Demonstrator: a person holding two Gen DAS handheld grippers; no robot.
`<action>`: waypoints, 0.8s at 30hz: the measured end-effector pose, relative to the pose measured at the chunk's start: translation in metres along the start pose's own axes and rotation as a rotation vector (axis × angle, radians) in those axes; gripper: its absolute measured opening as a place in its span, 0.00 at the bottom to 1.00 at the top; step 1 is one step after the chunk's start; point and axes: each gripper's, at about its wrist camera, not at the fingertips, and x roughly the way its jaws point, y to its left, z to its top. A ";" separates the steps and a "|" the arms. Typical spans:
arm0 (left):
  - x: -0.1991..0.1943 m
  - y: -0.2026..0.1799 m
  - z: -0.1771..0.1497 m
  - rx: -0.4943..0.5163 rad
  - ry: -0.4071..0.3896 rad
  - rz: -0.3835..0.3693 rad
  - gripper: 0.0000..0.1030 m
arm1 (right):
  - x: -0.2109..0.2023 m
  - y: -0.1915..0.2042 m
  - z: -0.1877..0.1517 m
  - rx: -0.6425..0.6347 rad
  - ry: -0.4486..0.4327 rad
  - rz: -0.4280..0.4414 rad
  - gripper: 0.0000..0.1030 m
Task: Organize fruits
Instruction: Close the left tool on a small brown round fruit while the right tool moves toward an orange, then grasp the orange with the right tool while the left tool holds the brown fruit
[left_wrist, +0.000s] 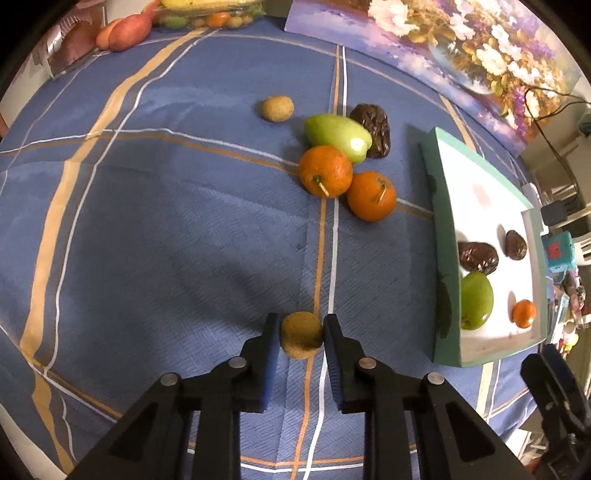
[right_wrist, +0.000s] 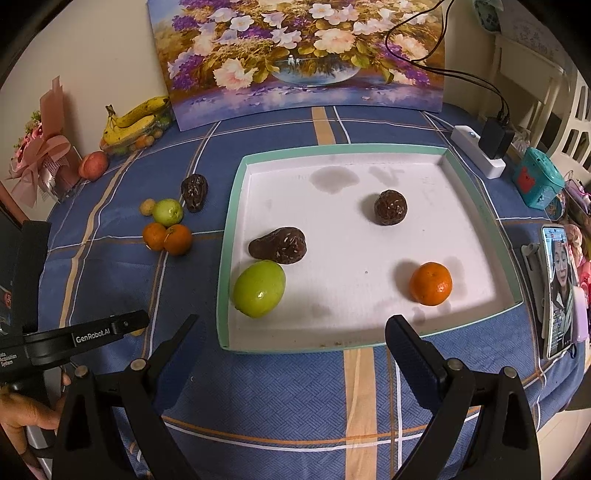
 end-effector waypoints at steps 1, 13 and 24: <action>-0.004 -0.001 0.001 -0.005 -0.017 -0.001 0.24 | 0.001 0.000 0.000 0.001 0.001 0.001 0.95; -0.036 0.006 0.026 -0.073 -0.199 0.031 0.24 | 0.003 0.028 0.026 -0.075 -0.078 0.080 0.94; -0.034 0.039 0.060 -0.181 -0.240 0.023 0.24 | 0.035 0.068 0.051 -0.151 -0.081 0.225 0.94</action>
